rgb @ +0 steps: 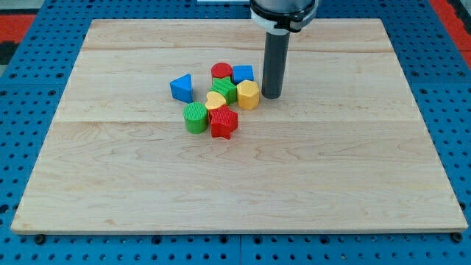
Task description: Push the blue cube into the red circle and green star
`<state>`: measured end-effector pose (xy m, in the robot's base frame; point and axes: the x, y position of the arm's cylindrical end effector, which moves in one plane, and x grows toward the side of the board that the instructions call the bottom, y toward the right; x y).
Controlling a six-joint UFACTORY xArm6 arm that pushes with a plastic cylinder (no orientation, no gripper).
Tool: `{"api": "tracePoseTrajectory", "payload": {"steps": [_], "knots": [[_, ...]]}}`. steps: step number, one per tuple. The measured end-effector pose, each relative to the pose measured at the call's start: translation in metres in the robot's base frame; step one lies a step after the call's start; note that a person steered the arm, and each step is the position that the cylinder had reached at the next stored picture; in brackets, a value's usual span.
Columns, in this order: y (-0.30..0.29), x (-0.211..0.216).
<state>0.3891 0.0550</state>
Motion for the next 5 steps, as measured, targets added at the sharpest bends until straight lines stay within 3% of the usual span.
{"api": "tracePoseTrajectory", "payload": {"steps": [2,3,5], "knots": [[-0.01,0.005],[0.017,-0.026],[0.001,-0.058]]}}
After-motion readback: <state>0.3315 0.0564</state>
